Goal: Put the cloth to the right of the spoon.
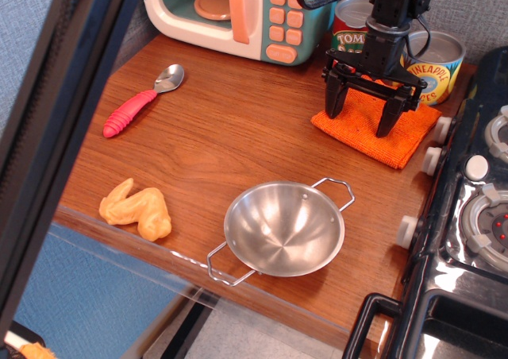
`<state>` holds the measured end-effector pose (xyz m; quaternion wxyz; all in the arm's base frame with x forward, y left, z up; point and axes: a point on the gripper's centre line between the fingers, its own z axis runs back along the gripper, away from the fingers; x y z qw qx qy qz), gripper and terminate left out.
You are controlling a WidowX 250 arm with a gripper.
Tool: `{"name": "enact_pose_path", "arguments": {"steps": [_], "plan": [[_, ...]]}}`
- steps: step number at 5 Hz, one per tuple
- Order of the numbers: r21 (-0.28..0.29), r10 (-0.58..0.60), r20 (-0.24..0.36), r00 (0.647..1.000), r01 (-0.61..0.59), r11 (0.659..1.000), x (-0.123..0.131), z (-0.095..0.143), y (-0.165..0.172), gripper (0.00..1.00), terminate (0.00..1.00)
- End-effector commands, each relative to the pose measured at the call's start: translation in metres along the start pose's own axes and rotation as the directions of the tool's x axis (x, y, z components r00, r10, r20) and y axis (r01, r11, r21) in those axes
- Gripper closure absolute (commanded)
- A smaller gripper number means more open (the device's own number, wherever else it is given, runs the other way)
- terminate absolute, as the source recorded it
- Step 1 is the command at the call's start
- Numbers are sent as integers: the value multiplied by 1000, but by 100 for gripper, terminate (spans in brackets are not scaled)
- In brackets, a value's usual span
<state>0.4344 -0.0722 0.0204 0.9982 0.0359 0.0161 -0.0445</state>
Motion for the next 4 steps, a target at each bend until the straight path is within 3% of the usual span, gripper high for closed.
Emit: {"name": "enact_pose_path", "arguments": {"steps": [1, 3, 4], "plan": [[72, -28, -6, 1000, 28, 997, -16, -10, 15, 0, 0], [67, 23, -81, 996, -18, 998, -40, -31, 51, 0, 0], [69, 111, -110, 988, -103, 992, -49, -34, 93, 0, 0]]}}
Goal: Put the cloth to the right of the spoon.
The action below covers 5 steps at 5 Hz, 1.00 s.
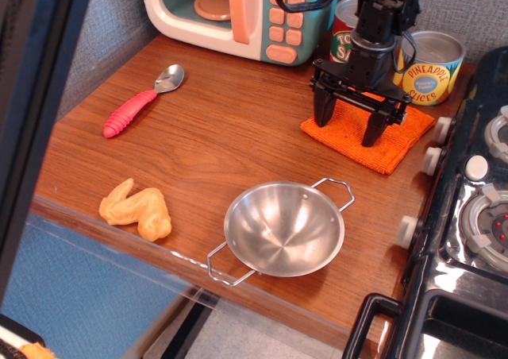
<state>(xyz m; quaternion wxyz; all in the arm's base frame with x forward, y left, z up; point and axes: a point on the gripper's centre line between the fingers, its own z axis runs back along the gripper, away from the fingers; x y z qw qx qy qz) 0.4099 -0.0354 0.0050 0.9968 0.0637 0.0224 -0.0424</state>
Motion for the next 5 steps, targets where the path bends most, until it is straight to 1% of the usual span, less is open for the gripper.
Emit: {"name": "enact_pose_path", "arguments": {"steps": [1, 2, 3, 4, 5], "plan": [[17, 185, -134, 974, -185, 983, -39, -24, 105, 0, 0], [17, 206, -153, 967, -205, 979, -64, -27, 135, 0, 0], [13, 213, -172, 962, -214, 977, -94, -28, 147, 0, 0], [11, 226, -181, 957, -227, 974, -111, -29, 154, 0, 0], [-13, 211, -169, 963, -216, 976, -111, -28, 153, 0, 0]]}}
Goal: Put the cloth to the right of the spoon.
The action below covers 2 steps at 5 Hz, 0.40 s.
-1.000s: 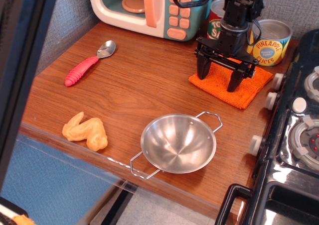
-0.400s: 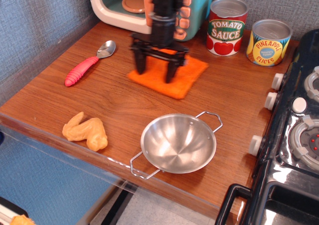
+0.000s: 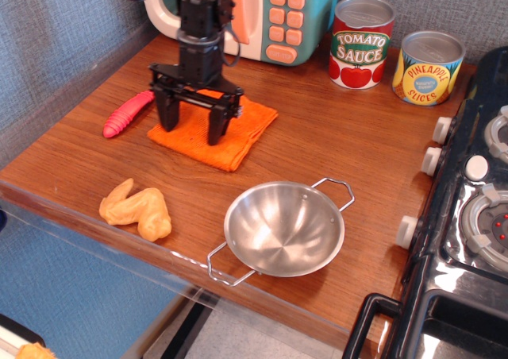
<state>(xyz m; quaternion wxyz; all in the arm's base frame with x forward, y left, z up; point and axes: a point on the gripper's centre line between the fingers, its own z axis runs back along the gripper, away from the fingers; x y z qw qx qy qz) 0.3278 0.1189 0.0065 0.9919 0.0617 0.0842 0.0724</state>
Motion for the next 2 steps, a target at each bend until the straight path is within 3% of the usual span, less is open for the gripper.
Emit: {"name": "enact_pose_path", "arguments": {"steps": [1, 2], "plan": [[-22, -58, 15, 998, 58, 998, -11, 6, -1, 0, 0], [-25, -78, 125, 989, 82, 996, -13, 47, -12, 0, 0]]}}
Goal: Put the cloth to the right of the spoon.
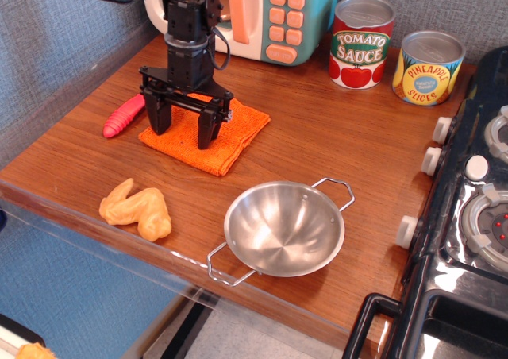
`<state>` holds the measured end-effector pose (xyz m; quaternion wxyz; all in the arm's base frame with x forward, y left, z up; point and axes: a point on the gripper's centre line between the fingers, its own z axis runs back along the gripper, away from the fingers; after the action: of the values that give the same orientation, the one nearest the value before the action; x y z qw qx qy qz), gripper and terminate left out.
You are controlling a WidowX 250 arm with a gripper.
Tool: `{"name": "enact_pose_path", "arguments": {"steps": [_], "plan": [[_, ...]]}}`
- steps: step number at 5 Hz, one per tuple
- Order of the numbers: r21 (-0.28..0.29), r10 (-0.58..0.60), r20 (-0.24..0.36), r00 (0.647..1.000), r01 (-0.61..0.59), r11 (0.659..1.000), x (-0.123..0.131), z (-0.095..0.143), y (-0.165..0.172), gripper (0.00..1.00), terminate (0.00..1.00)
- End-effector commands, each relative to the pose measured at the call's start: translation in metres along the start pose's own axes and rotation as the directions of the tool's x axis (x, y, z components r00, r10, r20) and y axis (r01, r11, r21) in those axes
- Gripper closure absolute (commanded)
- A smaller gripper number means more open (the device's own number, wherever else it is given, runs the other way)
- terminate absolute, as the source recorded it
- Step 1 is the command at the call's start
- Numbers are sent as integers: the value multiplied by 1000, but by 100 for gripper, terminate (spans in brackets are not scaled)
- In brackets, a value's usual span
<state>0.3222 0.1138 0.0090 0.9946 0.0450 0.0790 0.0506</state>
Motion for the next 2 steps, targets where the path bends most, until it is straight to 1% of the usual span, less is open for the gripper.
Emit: {"name": "enact_pose_path", "arguments": {"steps": [1, 2], "plan": [[-24, -33, 184, 982, 38, 999, -14, 81, -11, 0, 0], [-25, -16, 193, 981, 21, 999, -23, 93, -7, 0, 0]]}}
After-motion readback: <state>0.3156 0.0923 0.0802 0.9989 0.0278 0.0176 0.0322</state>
